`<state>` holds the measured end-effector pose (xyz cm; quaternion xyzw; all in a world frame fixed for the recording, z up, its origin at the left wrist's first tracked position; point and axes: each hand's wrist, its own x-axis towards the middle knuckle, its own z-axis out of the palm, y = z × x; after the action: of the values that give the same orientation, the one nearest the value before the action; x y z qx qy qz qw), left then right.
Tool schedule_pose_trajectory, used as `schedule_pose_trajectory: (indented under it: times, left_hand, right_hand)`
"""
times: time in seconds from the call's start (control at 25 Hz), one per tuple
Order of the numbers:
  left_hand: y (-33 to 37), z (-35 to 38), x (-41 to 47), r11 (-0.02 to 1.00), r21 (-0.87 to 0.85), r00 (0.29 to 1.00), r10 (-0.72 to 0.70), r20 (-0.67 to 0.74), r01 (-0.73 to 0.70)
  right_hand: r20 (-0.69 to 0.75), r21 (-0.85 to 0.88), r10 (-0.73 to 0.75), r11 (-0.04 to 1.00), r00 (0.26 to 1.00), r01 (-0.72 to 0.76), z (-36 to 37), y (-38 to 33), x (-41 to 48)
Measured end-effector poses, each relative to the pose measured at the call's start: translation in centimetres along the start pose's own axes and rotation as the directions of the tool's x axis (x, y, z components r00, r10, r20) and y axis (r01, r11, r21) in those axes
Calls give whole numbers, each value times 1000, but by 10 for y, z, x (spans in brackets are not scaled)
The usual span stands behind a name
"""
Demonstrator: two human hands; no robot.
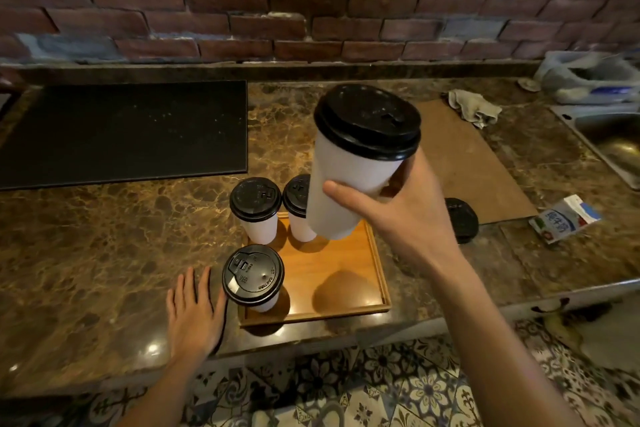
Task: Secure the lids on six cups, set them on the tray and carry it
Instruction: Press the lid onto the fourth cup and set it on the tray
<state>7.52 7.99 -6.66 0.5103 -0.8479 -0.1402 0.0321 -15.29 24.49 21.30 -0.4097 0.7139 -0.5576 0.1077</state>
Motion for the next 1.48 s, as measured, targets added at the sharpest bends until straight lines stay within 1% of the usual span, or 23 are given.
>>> schedule_pose_trajectory:
  times: [0.12, 0.24, 0.28, 0.32, 0.36, 0.4, 0.44, 0.48, 0.52, 0.56, 0.6, 0.64, 0.68, 0.72, 0.76, 0.8, 0.88, 1.0, 1.12, 1.24, 1.32, 1.4, 1.48]
  left_hand:
    - [-2, -4, 4, 999, -43, 995, -20, 97, 24]
    - [-15, -16, 11, 992, -127, 973, 42, 225, -14]
    - [-18, -23, 13, 982, -188, 962, 60, 266, -10]
    - [-19, -32, 14, 956, -292, 951, 60, 305, 33]
    - [-18, -44, 14, 892, -434, 942, 31, 333, 124]
    - [-15, -57, 13, 789, -574, 940, -14, 341, 220]
    - [-11, -72, 11, 666, -694, 945, -51, 324, 274]
    - [-5, -91, 8, 568, -784, 962, -60, 265, 251]
    - [3, -113, 5, 490, -853, 983, -43, 180, 178]
    - [12, -135, 0, 397, -914, 996, 4, 90, 81]
    - [24, -158, -7, 292, -956, 996, 93, 9, -18]
    - [37, -180, -17, 205, -973, 974, 217, -61, -107]
    - [51, -197, -28, 162, -971, 929, 354, -109, -176]
    - [66, -211, -40, 161, -960, 868, 481, -126, -228]
    - [82, -221, -50, 184, -945, 810, 575, -119, -269]
    - [98, -227, -57, 210, -931, 765, 636, -102, -299]
    - [124, -233, -65, 249, -907, 723, 686, -83, -340]
    - [148, -236, -66, 232, -910, 729, 676, -102, -343]
    - [156, -234, -65, 173, -903, 768, 603, -218, -392]
    - [157, -236, -67, 102, -905, 774, 563, -291, -414]
    - [157, -238, -71, 50, -911, 768, 557, -315, -410]
    - [157, -238, -77, 34, -913, 779, 534, -328, -407]
    - [159, -237, -82, 56, -918, 821, 470, -323, -393]
  right_hand:
    - [28, -30, 20, 999, 999, -19, 6, -6, -39]
    - [34, -27, 65, 998, 997, -64, 14, -8, -70]
    - [36, -23, 75, 997, 997, -74, 16, -9, -76]
    - [38, -23, 81, 997, 996, -80, 17, -9, -80]
    - [42, -25, 84, 996, 996, -83, 17, -9, -83]
    - [46, -29, 85, 996, 995, -84, 17, -10, -85]
    - [48, -32, 85, 996, 995, -84, 17, -11, -85]
    - [50, -33, 85, 996, 995, -84, 16, -12, -84]
    - [52, -31, 83, 996, 995, -81, 15, -13, -83]
    - [57, -27, 75, 997, 996, -74, 14, -14, -80]
    - [65, -22, 68, 998, 996, -67, 13, -16, -78]
    - [73, -19, 67, 998, 995, -66, 12, -17, -75]
    - [79, -20, 74, 997, 994, -73, 10, -20, -71]
    - [85, -27, 77, 997, 993, -75, 9, -24, -67]
    - [93, -38, 66, 997, 994, -63, 7, -29, -63]
    - [100, -52, 43, 998, 994, -38, 6, -35, -59]
    - [119, -49, -4, 999, 993, 10, 4, -47, -53]
    - [147, 10, -44, 999, 988, 43, 2, -62, -48]
    - [155, -9, -45, 999, 987, 47, 1, -73, -47]
    - [201, -39, -43, 998, 979, 52, 1, -82, -48]
    - [276, -100, 4, 995, 961, 25, -3, -90, -49]
    - [329, -216, 59, 976, 943, 15, -13, -101, -49]
    - [272, -306, 67, 952, 960, 21, -26, -124, -47]
